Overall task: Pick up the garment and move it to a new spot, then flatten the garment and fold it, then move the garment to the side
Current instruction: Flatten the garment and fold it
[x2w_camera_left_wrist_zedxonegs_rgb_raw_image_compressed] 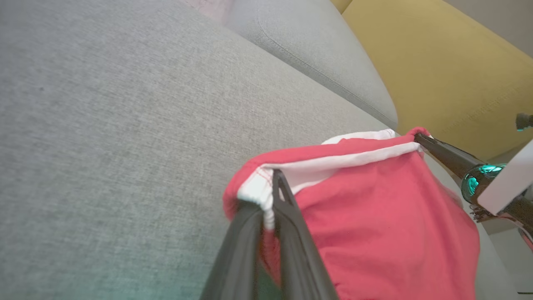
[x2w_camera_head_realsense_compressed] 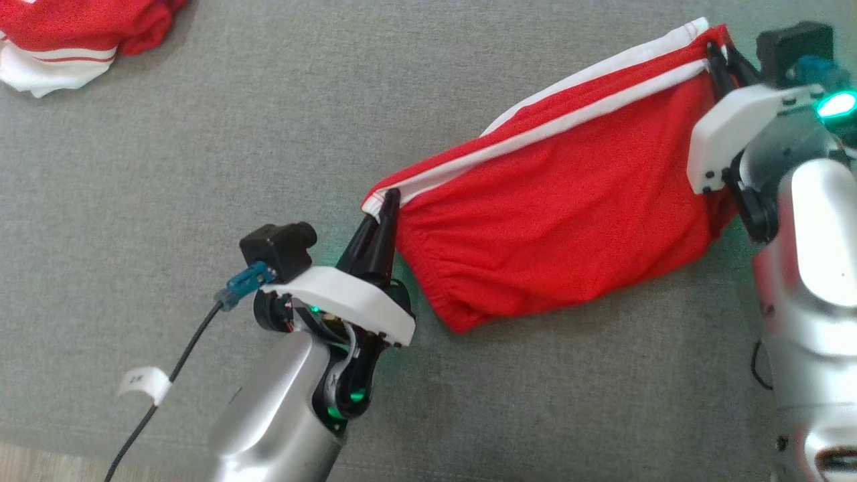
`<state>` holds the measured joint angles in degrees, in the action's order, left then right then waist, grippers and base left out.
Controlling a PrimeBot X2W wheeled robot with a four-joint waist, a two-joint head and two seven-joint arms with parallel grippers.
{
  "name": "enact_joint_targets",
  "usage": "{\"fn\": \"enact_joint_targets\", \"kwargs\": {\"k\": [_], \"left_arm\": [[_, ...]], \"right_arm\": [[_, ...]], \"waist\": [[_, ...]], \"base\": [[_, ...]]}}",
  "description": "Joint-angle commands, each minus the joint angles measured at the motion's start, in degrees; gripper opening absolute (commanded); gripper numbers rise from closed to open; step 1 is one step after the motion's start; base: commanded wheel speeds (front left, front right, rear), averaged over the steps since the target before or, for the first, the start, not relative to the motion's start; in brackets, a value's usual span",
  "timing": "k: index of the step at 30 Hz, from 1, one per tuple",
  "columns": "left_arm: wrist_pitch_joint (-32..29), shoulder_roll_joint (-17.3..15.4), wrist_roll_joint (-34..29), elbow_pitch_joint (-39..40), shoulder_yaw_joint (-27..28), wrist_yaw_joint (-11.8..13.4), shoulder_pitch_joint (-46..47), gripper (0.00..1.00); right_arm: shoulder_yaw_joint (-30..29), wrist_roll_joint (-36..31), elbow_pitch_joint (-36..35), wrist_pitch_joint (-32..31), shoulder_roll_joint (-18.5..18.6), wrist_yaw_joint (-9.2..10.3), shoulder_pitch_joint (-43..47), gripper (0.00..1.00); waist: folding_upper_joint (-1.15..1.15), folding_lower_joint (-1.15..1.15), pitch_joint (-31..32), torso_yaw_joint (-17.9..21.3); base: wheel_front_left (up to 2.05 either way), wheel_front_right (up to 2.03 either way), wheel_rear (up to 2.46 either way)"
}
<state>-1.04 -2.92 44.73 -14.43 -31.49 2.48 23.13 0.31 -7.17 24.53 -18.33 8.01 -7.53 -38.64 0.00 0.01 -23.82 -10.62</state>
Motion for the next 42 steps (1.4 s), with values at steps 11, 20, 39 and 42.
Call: {"fn": "enact_joint_targets", "kwargs": {"k": [11, 20, 39, 42], "left_arm": [[2.5, -0.3, 1.0, 0.0, -1.0, 1.7, 1.8, 1.00], [2.1, -5.2, -1.3, 4.9, -2.4, 3.1, -3.9, 1.00], [7.5, -13.7, -3.3, 16.1, 4.4, 10.4, -13.4, 1.00], [8.0, -14.1, -3.4, 16.5, 5.0, 10.9, -14.0, 1.00]], "right_arm": [[0.7, -0.2, 7.3, 6.9, -0.9, 0.04, -5.9, 1.00], [0.2, 2.1, 10.1, 9.1, -0.1, 0.04, -3.2, 1.00], [-4.1, 5.4, 17.7, 0.4, 5.3, 0.04, 2.6, 1.00], [-4.2, 6.3, 18.7, -1.6, 5.2, 0.04, 3.1, 1.00]], "waist": [[0.00, -0.01, 2.0, -0.1], [0.00, -0.01, 5.9, 0.4], [0.00, -0.01, 9.2, -5.1], [0.00, -0.01, 9.4, -5.4]], "base": [[0.00, 0.00, 0.00], [0.00, 0.00, 0.00], [0.00, 0.00, 0.00], [0.00, 0.00, 0.00]]}}
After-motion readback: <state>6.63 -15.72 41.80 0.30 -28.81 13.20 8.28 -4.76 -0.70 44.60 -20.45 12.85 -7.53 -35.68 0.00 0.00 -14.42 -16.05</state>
